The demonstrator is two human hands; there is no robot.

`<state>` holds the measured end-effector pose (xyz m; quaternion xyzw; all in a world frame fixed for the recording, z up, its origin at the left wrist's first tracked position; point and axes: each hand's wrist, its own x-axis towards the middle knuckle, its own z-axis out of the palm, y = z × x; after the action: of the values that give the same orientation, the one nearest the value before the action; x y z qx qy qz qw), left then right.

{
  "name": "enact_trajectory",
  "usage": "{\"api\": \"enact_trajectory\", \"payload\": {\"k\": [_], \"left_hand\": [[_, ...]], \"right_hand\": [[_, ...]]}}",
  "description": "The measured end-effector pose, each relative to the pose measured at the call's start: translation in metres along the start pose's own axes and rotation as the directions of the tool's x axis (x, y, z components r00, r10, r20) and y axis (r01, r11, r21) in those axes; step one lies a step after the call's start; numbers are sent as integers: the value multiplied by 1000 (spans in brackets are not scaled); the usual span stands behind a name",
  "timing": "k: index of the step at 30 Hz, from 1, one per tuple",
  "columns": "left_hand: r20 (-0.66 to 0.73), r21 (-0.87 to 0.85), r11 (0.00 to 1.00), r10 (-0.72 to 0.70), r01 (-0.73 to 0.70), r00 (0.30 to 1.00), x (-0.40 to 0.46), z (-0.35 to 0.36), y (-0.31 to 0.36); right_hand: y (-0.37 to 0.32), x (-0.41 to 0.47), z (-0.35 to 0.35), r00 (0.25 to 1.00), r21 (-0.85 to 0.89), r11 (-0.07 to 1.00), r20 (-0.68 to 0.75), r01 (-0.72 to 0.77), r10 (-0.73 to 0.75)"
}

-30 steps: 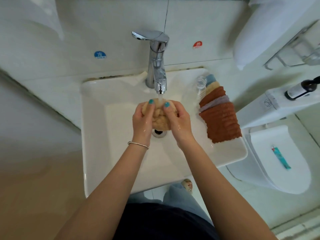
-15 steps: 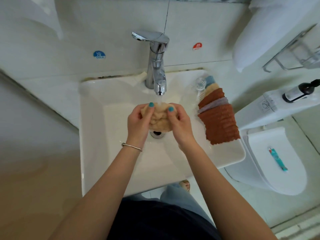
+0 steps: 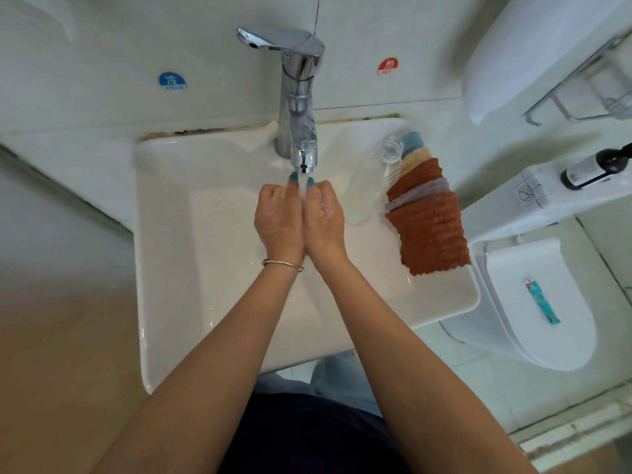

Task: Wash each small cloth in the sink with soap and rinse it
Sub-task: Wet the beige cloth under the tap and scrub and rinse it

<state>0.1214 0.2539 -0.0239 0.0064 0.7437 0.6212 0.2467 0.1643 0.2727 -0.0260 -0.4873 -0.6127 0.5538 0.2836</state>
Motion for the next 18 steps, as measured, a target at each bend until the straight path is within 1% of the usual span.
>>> {"api": "enact_trajectory", "payload": {"k": [1,2,3,4,5,7,9,10,11,13,14,17,18], "left_hand": [[-4,28,1000,8,-8,1000,3,1,0],[2,57,998,40,-40,999,4,2,-1],[14,73,995,70,-70,997,6,2,-1],[14,54,995,86,-87,996,7,2,-1],[11,11,997,80,-80,997,7,3,1],[22,5,997,78,-78,997,9,3,4],[42,87,991,97,-101,994,11,3,8],[45,100,990,99,-103,994,11,3,9],[44,93,990,100,-104,994,11,2,9],[66,51,994,96,-99,993,11,2,8],[83,41,995,89,-92,993,10,1,7],[140,16,998,60,-63,988,8,-6,6],[167,-6,999,37,-37,985,9,-9,5]], "right_hand": [[-1,4,1,999,-106,994,26,27,-24],[-1,7,3,994,-288,952,62,103,-89],[-3,9,4,985,-432,886,110,168,-133],[-4,11,4,976,-515,829,127,217,-177],[-8,13,4,969,-563,789,127,245,-210],[-13,17,1,967,-593,765,129,252,-219],[-16,19,-1,982,-629,755,135,185,-129],[-17,20,-2,990,-623,771,114,135,-81],[-17,19,-3,993,-581,807,97,105,-60],[-20,15,-3,994,-472,878,97,83,-42],[-21,13,-2,996,-418,907,93,42,-3],[-25,6,-4,995,-295,954,66,-53,76],[-22,4,-7,996,-204,977,53,-63,75]]}}
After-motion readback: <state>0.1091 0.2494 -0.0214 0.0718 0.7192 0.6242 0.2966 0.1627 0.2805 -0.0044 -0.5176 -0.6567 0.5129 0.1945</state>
